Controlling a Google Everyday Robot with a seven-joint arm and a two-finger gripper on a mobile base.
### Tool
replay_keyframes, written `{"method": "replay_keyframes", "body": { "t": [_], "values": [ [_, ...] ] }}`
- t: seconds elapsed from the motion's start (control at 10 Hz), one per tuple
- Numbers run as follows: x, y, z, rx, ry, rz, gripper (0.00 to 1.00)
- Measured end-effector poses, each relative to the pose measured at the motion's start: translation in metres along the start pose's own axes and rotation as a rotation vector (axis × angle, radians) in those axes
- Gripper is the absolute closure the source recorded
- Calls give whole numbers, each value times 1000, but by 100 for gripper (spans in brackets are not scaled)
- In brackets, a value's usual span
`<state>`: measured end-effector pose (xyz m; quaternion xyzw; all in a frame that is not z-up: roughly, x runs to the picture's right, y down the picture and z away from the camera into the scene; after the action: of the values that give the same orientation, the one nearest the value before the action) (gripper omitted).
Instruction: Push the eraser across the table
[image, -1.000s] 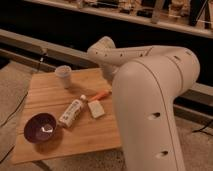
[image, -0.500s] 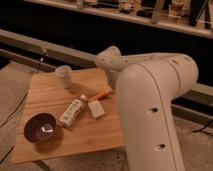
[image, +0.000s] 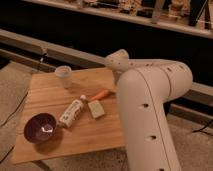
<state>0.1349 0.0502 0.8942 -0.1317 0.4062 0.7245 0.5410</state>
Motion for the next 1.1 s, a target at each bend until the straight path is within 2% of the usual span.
{"method": "replay_keyframes", "body": {
  "t": [0.4, 0.9, 1.1],
  "values": [
    [-22, 2, 6, -3, -14, -13, 100],
    [-59, 9, -14, 13, -79, -44, 100],
    [-70, 12, -16, 14, -84, -48, 100]
  ]
}}
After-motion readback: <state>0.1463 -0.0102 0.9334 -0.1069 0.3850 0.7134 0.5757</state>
